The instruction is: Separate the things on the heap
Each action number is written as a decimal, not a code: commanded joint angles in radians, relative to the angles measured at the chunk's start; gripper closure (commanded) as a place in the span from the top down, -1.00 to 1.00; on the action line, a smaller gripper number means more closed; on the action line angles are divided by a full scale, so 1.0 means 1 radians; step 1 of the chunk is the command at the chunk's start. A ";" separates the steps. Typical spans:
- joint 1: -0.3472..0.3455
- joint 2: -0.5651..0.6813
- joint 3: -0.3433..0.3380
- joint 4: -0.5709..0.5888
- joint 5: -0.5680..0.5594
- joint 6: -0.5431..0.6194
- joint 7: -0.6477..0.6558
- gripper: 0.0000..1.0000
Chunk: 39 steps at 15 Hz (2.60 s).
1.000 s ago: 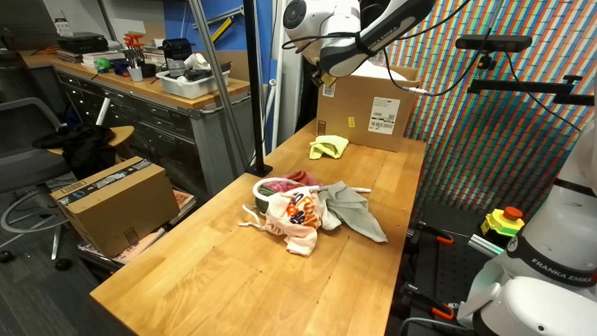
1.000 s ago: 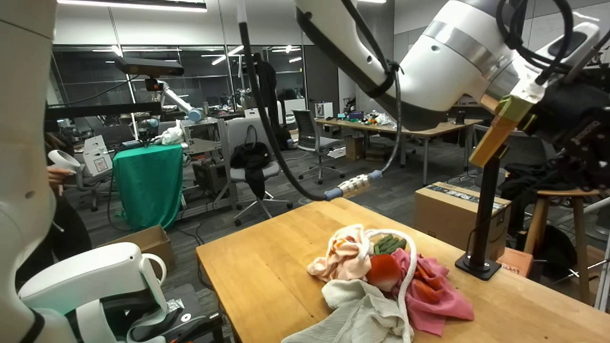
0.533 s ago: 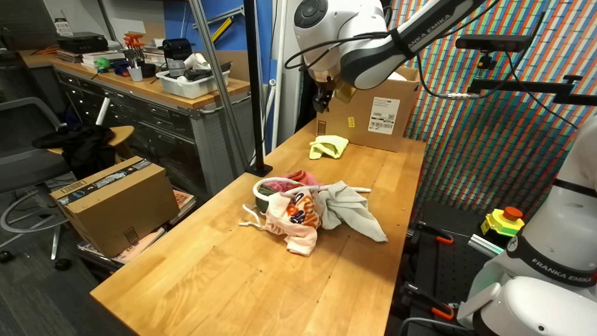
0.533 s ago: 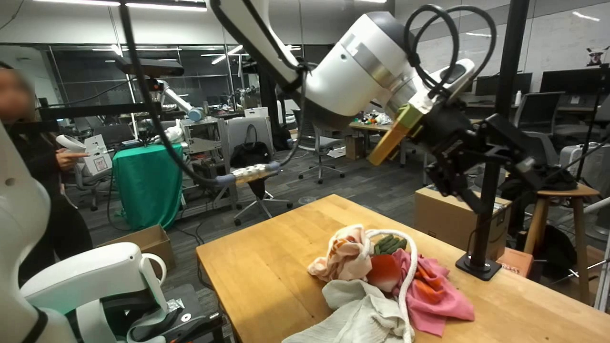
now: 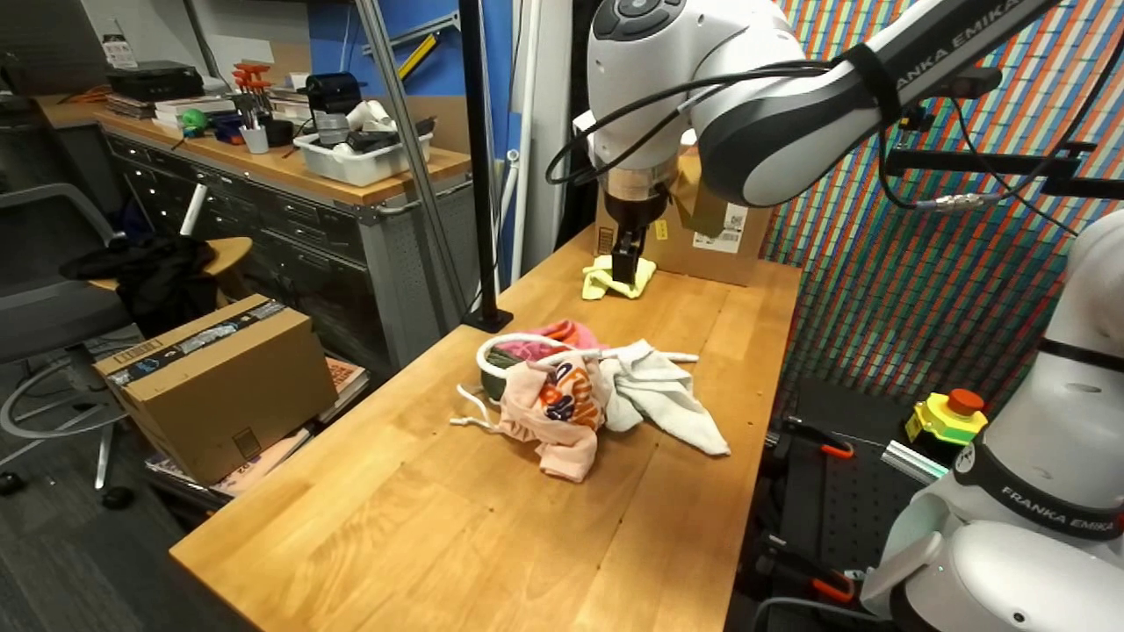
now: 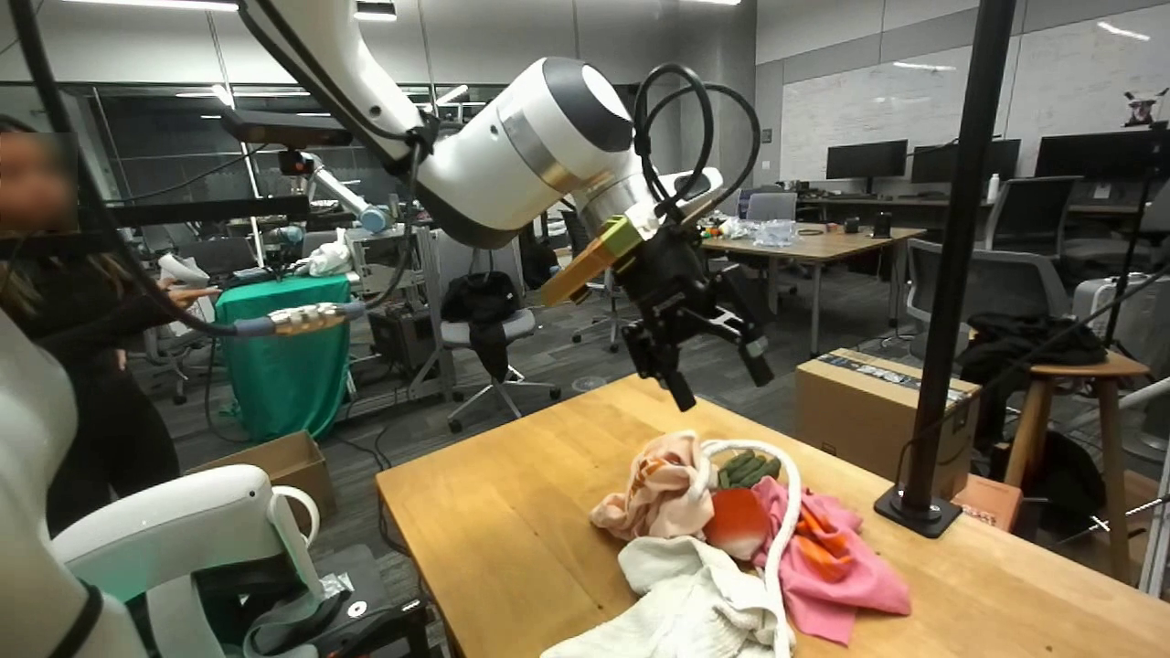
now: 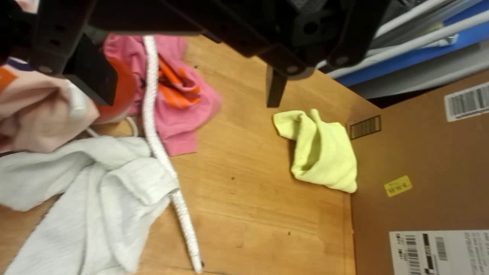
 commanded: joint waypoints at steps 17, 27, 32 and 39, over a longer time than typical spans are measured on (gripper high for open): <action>0.129 0.247 0.133 -0.001 0.026 0.247 0.340 1.00; 0.200 0.408 0.097 0.088 0.023 0.269 0.494 1.00; 0.204 0.452 0.046 0.146 -0.004 0.312 0.491 1.00; 0.194 0.525 -0.037 0.200 -0.008 0.338 0.483 1.00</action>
